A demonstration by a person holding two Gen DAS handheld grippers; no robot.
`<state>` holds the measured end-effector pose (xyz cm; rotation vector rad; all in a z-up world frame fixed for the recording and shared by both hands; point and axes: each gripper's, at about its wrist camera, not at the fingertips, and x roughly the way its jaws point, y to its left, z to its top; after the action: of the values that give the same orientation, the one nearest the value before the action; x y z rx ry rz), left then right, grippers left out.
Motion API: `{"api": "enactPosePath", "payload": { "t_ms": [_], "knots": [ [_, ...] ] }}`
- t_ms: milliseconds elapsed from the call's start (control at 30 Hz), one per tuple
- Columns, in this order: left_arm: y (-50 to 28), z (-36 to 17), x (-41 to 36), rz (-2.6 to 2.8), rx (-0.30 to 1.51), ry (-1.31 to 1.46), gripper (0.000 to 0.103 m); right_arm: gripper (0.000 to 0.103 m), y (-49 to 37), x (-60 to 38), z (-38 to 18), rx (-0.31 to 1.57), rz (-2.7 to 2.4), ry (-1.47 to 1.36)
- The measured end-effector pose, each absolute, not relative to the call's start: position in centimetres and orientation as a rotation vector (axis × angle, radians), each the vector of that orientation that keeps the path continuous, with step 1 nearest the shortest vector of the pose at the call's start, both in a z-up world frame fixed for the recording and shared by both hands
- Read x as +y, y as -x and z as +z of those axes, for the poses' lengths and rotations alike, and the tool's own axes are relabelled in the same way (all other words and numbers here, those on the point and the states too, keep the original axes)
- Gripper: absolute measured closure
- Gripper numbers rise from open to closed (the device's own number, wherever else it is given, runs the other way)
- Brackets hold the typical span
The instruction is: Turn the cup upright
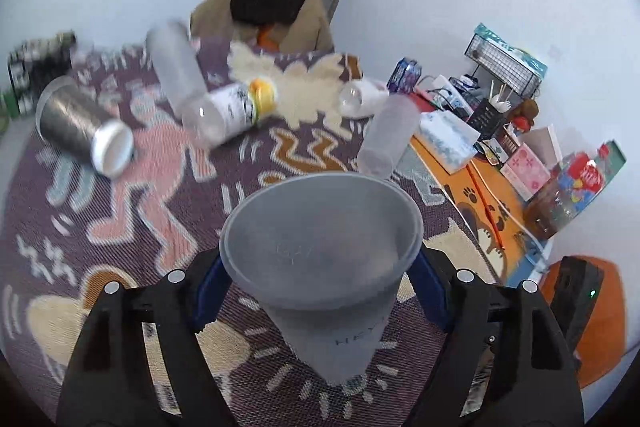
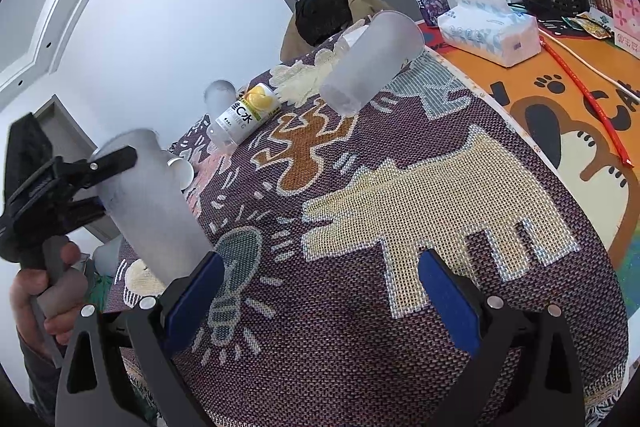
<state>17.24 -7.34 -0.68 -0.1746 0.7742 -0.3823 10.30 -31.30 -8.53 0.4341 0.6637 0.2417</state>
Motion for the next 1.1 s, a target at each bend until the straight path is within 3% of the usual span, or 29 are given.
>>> {"api": "enactPosePath", "payload": {
  "t_ms": [500, 900, 1033, 1100],
  "knots": [
    [-12.4, 1.6, -11.4, -0.260, 0.485, -0.094, 0.025, 0.008, -9.0, -31.3, -8.2, 0.637, 0.222, -0.414],
    [-12.3, -1.6, -13.1, -0.262, 0.498, -0.141, 0.023, 0.008, -8.5, -30.8, -8.4, 0.635, 0.201, -0.362],
    [-12.2, -2.1, -13.0, -0.294, 0.541, -0.119, 0.008, 0.008, -8.6, -30.6, -8.5, 0.638, 0.205, -0.358],
    [-12.0, -2.3, -12.6, -0.299, 0.550, -0.104, 0.006, 0.008, -8.6, -30.5, -8.5, 0.638, 0.206, -0.352]
  ]
}}
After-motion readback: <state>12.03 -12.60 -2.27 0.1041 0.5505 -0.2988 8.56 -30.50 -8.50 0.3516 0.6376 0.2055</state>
